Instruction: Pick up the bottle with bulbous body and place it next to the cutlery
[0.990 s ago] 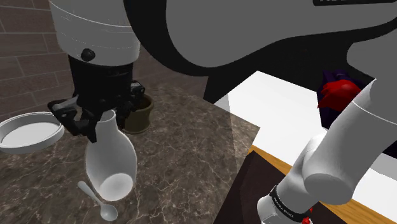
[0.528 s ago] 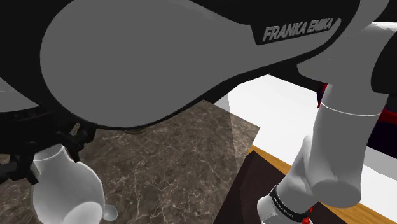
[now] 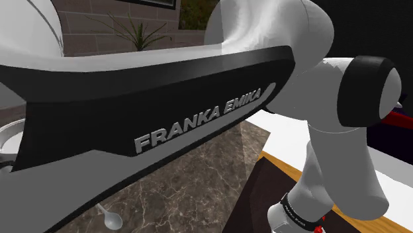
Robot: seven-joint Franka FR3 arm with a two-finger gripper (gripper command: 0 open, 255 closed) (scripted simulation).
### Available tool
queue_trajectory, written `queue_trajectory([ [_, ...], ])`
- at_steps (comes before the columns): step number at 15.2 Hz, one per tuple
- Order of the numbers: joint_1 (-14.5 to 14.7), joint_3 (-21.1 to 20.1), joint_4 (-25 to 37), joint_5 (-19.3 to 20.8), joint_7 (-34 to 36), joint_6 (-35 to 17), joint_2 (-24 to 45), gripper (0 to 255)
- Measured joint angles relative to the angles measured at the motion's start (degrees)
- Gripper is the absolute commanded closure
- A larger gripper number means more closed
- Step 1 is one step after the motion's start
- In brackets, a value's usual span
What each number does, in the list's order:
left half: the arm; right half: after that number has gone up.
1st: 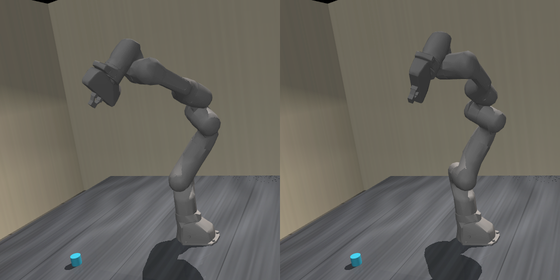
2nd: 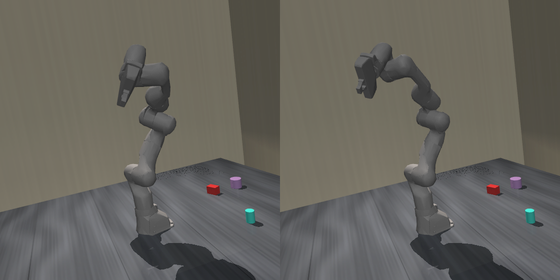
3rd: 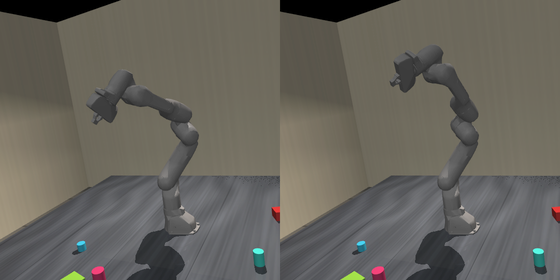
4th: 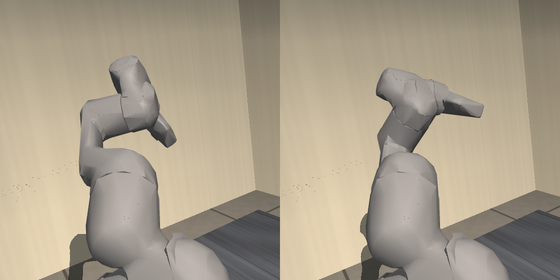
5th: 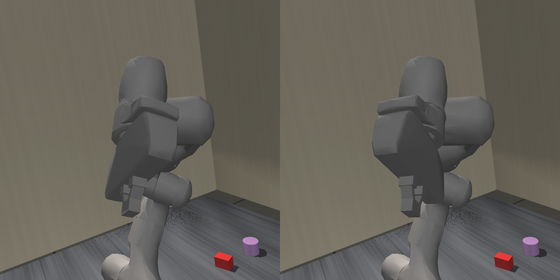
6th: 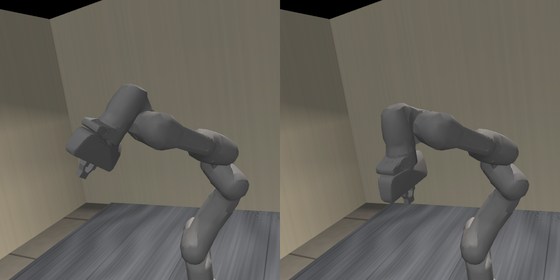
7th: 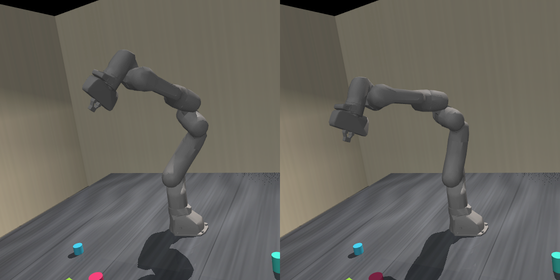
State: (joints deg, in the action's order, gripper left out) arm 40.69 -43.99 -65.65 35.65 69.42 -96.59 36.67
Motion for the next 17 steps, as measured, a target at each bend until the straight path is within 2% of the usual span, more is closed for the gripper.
queue_trajectory([
  [3,0.8,0.5,0.6,0.8,0.4,-0.7,1.5,255],
  [13,-1.4,0.9,-7.4,1.7,3.0,-8.0,1.8,255],
  [17,-1.4,1.0,-7.8,1.8,3.2,-8.5,2.0,255],
])
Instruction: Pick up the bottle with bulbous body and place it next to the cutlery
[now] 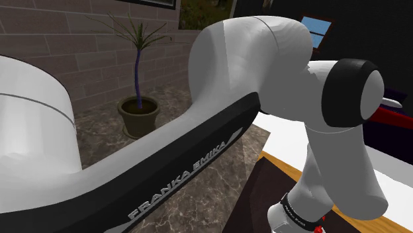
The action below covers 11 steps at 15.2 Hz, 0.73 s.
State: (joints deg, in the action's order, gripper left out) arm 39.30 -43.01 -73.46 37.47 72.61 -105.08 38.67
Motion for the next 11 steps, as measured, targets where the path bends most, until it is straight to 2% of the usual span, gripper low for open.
queue_trajectory([
  [3,0.0,0.0,0.0,0.0,0.0,0.0,0.0,255],
  [4,0.0,0.0,0.0,0.0,0.0,0.0,0.0,0],
  [11,0.2,-0.1,0.7,-0.1,-0.2,0.7,-0.1,0],
])
